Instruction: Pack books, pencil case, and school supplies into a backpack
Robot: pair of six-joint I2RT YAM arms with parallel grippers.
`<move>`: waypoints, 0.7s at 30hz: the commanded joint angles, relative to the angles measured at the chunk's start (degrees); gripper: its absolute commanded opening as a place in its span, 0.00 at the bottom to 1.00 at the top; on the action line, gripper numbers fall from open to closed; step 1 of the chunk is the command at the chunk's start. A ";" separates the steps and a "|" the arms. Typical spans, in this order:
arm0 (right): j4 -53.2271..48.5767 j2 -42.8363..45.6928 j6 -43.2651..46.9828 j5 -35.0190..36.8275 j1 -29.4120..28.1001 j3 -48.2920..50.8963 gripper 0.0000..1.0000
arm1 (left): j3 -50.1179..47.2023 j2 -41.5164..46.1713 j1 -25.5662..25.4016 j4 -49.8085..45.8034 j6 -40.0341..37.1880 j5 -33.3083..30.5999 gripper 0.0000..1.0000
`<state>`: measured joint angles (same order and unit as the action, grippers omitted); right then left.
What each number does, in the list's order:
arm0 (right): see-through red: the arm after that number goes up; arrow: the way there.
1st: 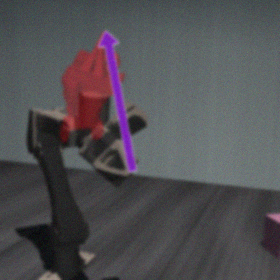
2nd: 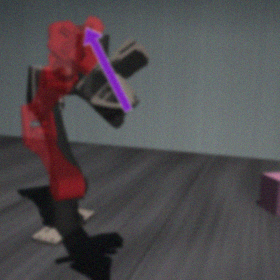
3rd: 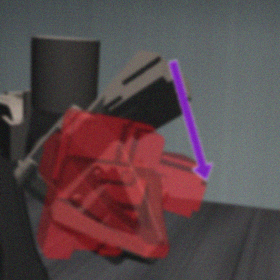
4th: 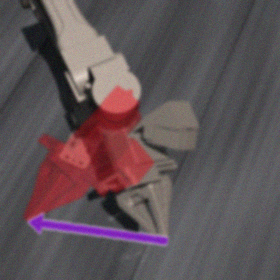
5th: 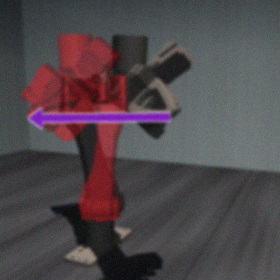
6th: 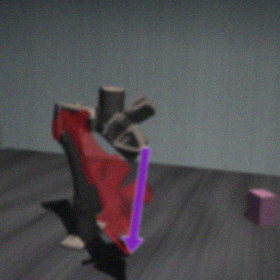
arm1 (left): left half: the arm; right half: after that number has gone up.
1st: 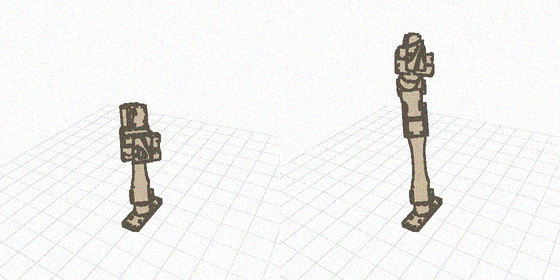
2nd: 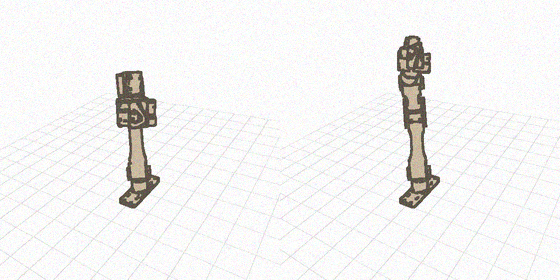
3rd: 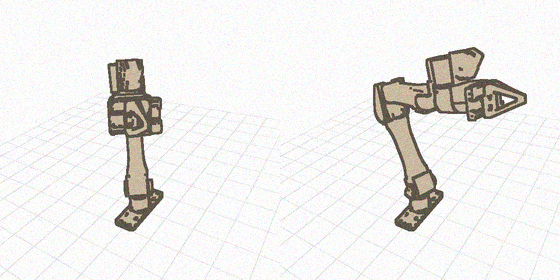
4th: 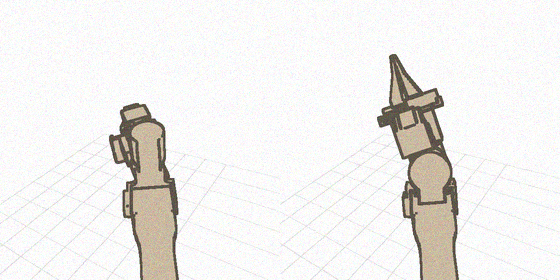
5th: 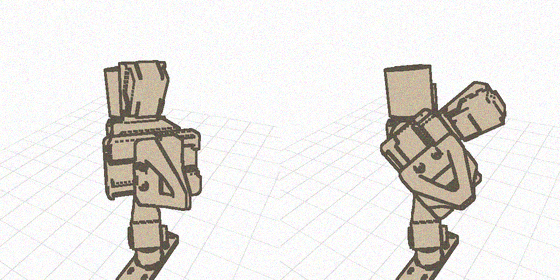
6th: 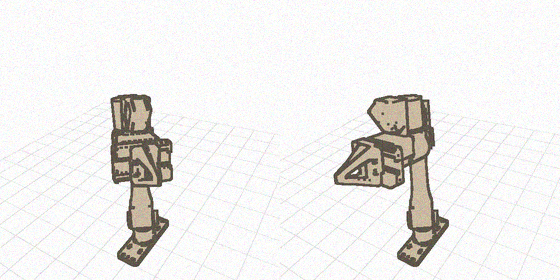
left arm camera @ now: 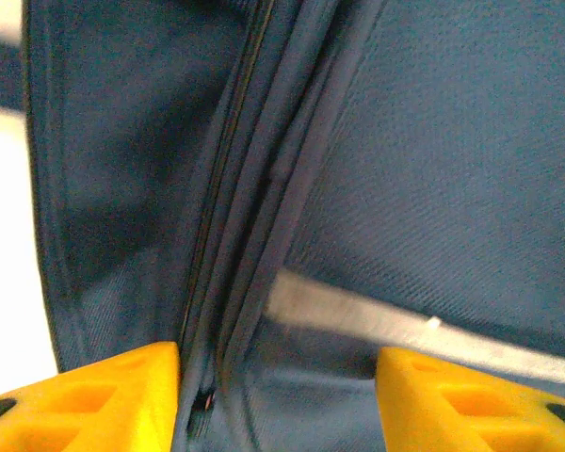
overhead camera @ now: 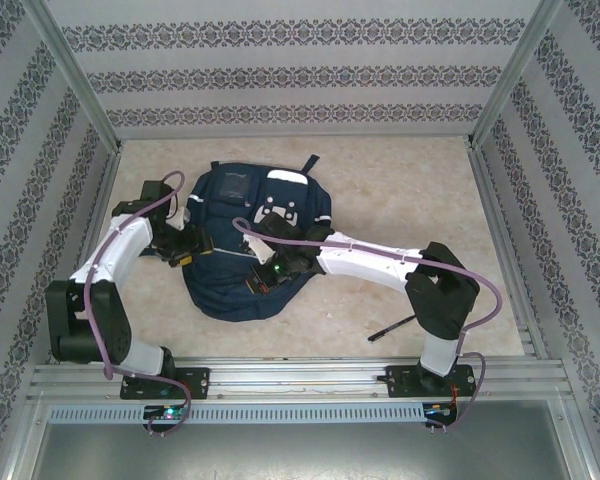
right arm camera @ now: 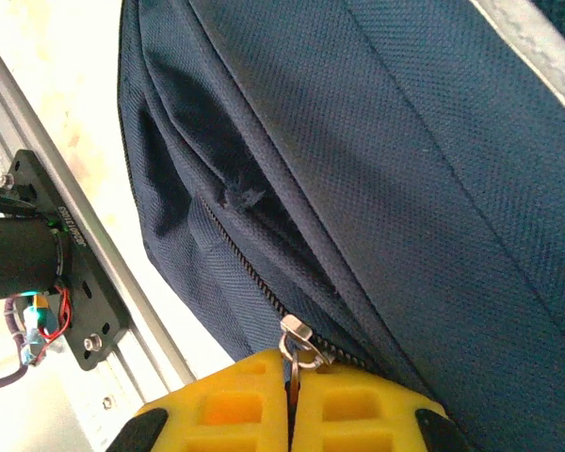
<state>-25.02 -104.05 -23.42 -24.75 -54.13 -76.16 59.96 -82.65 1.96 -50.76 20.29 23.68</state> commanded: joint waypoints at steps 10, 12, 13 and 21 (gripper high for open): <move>7.11 -0.33 -0.37 -1.59 -1.39 -3.00 0.00 | -13.33 7.33 -6.15 5.17 15.21 -0.46 0.51; 6.30 -0.54 -0.32 -2.12 -1.78 -3.36 0.00 | -13.17 8.47 -6.11 6.13 15.94 -0.37 0.38; 5.54 -0.47 0.07 -2.23 -1.93 -3.22 0.00 | -12.53 8.91 -6.17 6.19 15.49 -0.79 0.32; -6.05 10.62 7.89 7.24 0.89 10.95 0.00 | -2.07 4.12 -2.75 -0.05 3.22 -3.96 0.00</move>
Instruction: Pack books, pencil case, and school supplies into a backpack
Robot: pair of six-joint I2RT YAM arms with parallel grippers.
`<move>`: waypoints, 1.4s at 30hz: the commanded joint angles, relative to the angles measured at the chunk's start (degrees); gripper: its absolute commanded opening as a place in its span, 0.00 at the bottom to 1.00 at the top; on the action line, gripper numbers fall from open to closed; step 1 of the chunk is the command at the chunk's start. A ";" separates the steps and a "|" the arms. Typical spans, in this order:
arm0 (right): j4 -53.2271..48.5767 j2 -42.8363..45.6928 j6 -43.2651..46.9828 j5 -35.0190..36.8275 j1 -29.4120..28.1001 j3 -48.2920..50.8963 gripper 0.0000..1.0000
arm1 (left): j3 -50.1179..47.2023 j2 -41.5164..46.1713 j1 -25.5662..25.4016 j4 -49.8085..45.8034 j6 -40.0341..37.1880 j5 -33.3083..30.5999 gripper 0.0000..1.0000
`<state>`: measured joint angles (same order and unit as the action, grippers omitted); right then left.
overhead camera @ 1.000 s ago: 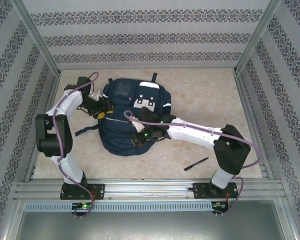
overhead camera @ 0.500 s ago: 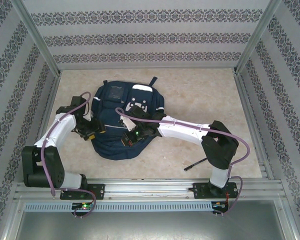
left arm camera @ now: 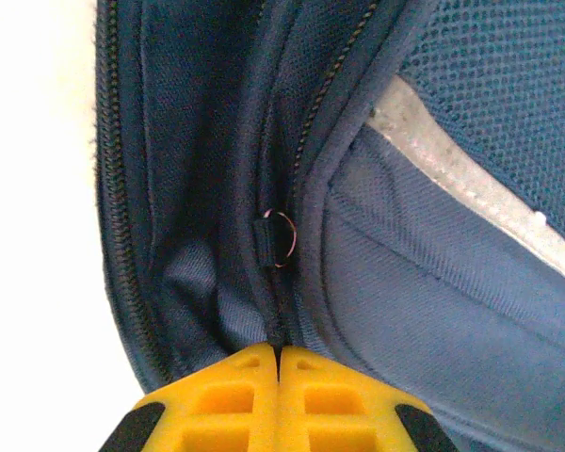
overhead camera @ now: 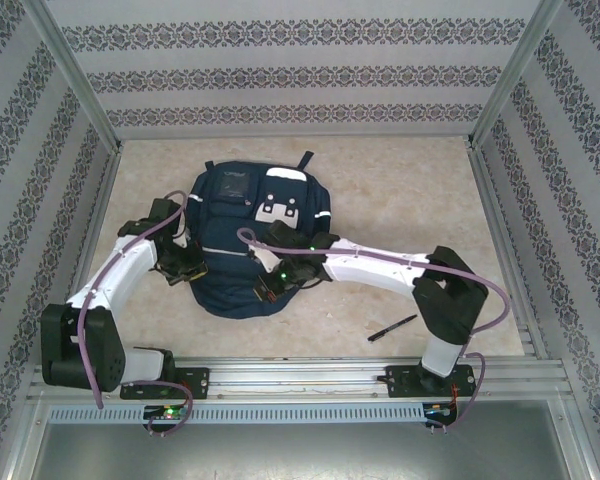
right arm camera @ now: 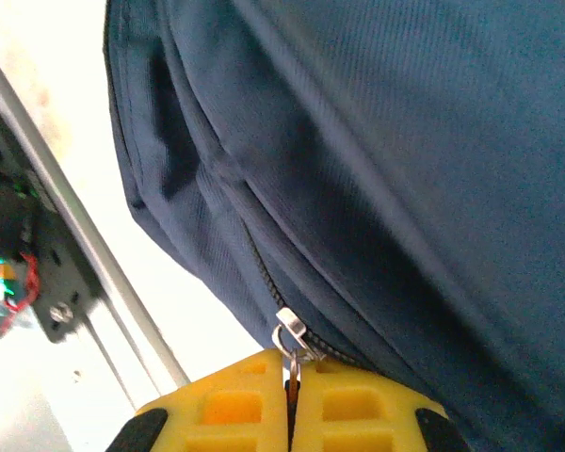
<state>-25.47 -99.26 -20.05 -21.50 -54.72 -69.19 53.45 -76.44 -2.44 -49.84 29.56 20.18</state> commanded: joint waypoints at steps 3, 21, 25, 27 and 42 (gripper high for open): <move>-7.22 9.49 5.09 6.10 5.21 8.44 0.00 | 7.49 -5.85 3.44 -1.41 -10.01 -0.28 0.00; 4.01 3.35 -4.23 -2.00 2.69 -1.13 0.00 | 7.28 -3.37 0.93 -2.98 -0.76 5.30 0.60; 6.66 0.39 -6.14 -4.84 1.31 -4.62 0.00 | 0.83 2.75 -3.71 -1.63 5.85 3.00 0.60; 8.08 -1.31 -6.99 -5.69 0.72 -6.23 0.00 | -2.15 6.45 -5.79 -0.68 9.29 1.26 0.60; 7.25 -8.94 -2.38 -6.93 -4.48 -15.77 0.00 | -9.06 7.58 -8.02 13.91 26.18 -5.03 0.55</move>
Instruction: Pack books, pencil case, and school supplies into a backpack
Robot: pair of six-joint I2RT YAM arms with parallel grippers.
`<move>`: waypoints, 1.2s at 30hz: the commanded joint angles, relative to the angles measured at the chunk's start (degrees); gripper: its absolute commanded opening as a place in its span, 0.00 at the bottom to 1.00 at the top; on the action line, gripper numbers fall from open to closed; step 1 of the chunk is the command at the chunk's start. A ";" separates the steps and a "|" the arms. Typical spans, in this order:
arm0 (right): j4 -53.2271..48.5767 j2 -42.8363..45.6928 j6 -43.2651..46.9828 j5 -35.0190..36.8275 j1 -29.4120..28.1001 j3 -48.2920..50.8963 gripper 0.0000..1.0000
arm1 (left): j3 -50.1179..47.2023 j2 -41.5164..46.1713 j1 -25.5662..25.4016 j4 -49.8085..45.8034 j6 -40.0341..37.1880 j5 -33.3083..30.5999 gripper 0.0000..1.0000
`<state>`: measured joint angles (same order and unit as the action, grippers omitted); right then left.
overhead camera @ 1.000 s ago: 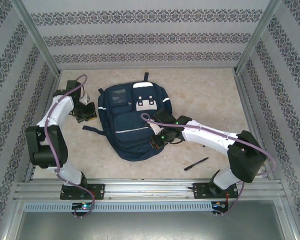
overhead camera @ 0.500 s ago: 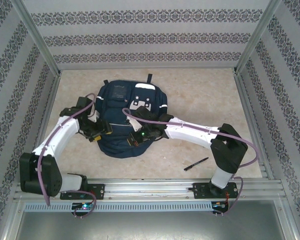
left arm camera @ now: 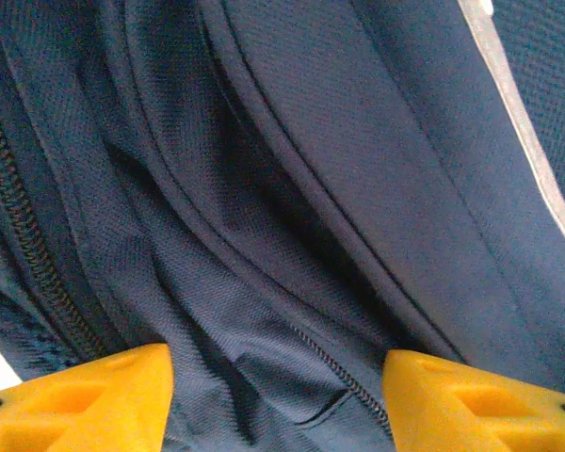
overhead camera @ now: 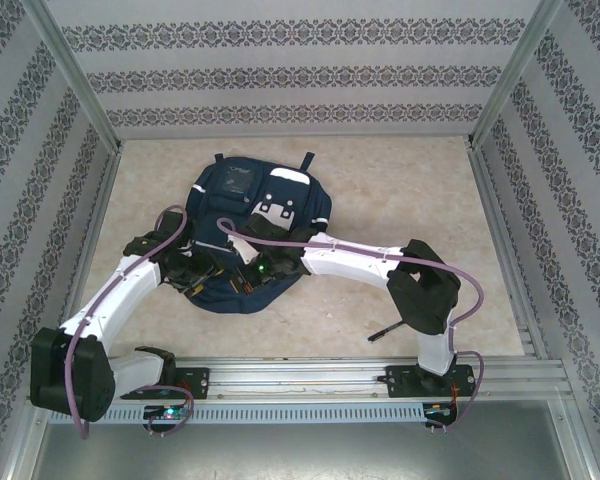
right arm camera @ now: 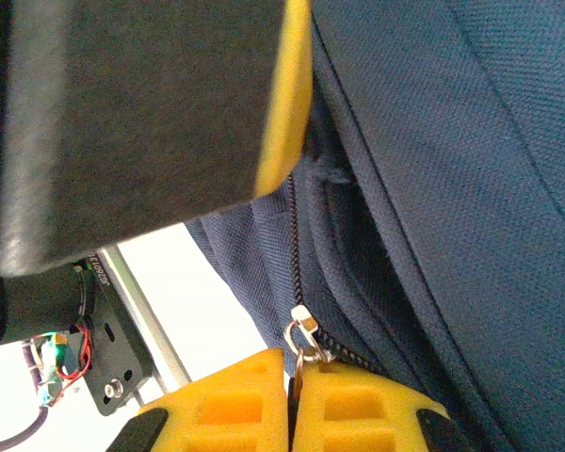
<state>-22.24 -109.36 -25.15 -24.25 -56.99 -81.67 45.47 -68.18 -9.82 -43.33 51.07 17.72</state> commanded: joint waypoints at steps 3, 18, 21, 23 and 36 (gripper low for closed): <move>3.66 1.50 3.55 -3.53 -2.55 -2.81 0.00 | -0.06 -1.12 -0.61 7.35 4.10 -4.00 0.53; 0.23 2.36 7.44 0.34 -3.43 -3.89 0.00 | -1.33 -0.85 0.55 9.00 0.86 -4.52 0.00; -2.59 5.66 9.30 2.45 -2.16 0.62 0.00 | 2.95 -0.30 3.85 4.39 -8.22 -4.07 0.00; -4.83 7.89 11.46 4.72 -0.97 4.88 0.00 | 5.97 -1.28 6.13 1.85 -14.75 -2.68 0.00; -10.48 12.62 14.58 16.95 4.72 11.94 0.00 | 30.00 -24.49 11.42 -12.23 -45.89 3.41 0.00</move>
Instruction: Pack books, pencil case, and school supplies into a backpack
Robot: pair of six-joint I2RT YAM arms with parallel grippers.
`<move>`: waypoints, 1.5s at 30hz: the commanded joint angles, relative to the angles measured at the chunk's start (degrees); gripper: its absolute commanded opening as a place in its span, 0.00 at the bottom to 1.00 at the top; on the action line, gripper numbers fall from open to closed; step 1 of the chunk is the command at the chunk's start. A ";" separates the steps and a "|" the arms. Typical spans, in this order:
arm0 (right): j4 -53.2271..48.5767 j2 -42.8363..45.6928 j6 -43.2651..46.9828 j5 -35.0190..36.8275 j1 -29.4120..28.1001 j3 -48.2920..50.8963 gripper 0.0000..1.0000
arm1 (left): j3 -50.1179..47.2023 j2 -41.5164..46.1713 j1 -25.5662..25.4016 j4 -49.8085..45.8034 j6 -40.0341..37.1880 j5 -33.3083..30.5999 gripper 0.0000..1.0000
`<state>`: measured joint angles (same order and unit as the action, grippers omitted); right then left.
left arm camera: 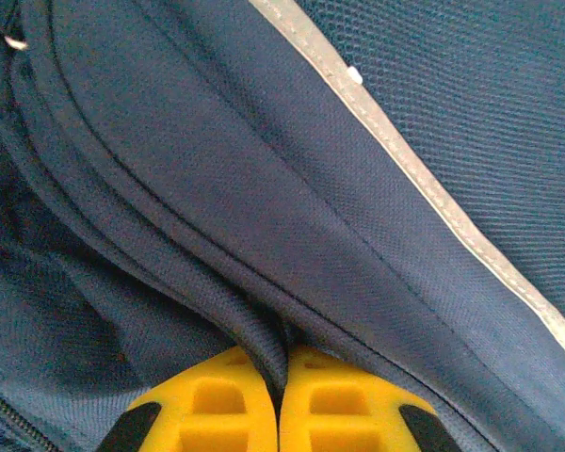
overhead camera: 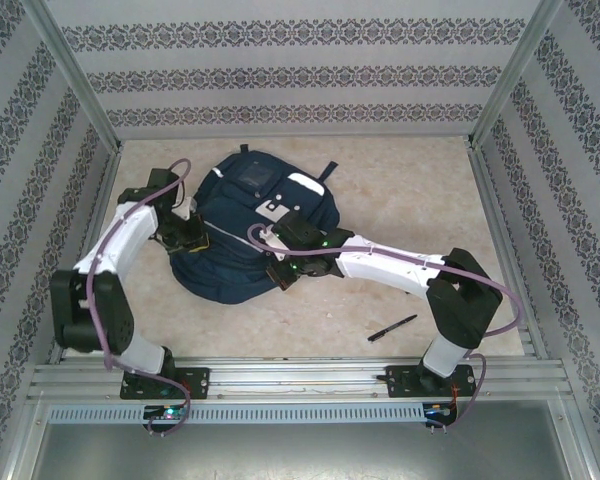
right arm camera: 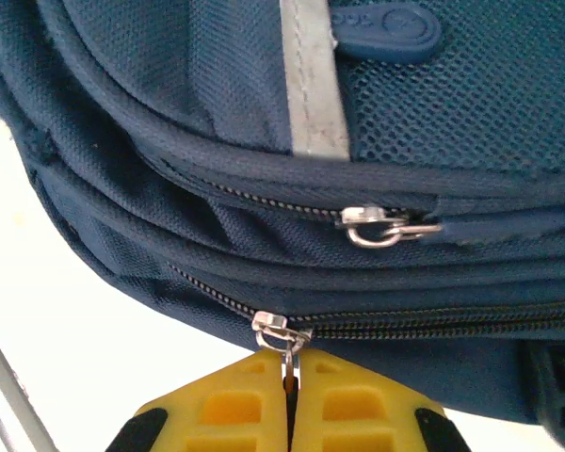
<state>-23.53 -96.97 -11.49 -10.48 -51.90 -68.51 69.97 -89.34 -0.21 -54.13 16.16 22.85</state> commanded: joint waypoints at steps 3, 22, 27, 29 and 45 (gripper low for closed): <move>-9.91 -0.65 2.14 1.17 -3.90 -6.11 0.00 | 12.82 -8.33 2.64 0.57 -9.29 -0.23 0.10; -1.95 -16.01 -5.45 -12.62 -8.83 -23.79 0.00 | -14.16 14.41 3.86 5.04 17.00 2.56 0.60; -0.77 -15.88 -6.01 -13.44 -8.93 -23.12 0.00 | -19.73 15.98 -0.30 16.59 26.93 4.69 0.58; -0.82 -15.84 -6.20 -13.12 -9.15 -23.31 0.00 | -21.59 14.98 -1.29 20.21 29.48 5.85 0.47; -10.01 -2.70 -3.14 -3.32 0.75 1.98 0.00 | -9.59 11.48 3.27 7.69 13.36 2.65 0.00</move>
<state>-24.60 -102.87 -13.72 -16.58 -55.59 -73.21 56.31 -77.08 0.49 -45.71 35.44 27.16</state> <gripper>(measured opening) 0.041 0.042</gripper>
